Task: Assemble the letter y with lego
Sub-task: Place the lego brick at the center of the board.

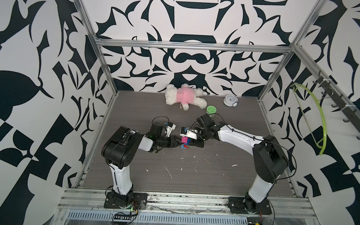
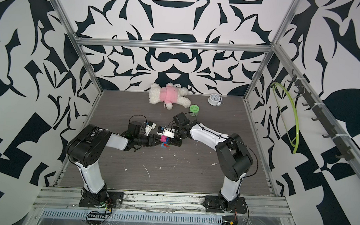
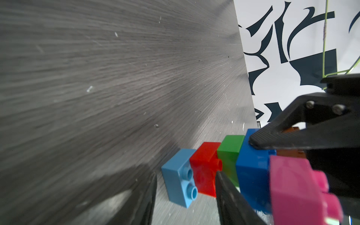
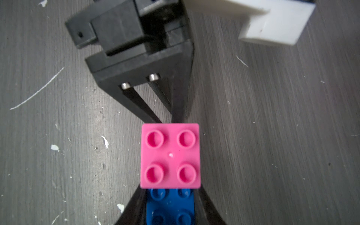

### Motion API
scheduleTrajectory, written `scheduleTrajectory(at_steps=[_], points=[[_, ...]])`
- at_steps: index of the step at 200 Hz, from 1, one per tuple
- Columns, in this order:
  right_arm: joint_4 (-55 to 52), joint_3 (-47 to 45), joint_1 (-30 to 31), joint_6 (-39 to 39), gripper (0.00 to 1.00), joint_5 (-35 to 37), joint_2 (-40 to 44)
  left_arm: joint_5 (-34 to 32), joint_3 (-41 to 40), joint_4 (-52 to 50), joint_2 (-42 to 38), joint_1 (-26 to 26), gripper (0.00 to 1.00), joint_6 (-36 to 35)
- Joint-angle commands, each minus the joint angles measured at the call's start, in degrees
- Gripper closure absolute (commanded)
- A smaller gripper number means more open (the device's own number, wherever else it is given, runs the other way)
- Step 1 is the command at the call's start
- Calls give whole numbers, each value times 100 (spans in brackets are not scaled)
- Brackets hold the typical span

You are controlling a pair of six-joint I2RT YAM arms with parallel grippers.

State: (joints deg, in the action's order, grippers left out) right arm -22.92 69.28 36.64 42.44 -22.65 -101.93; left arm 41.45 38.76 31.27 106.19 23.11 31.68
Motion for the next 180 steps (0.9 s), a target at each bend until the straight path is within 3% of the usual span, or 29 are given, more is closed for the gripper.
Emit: scheduleTrajectory(at_steps=[1, 102, 180], points=[[-32, 158, 11, 2, 65, -160, 198, -330, -244, -684, 108, -86, 46, 38], [-276, 338, -112, -127, 66, -528, 338, -308, -255, -622, -44, -460, 46, 101], [-1826, 1028, -446, -41, 66, -1637, 368, -289, -265, -639, -193, -746, 46, 97]])
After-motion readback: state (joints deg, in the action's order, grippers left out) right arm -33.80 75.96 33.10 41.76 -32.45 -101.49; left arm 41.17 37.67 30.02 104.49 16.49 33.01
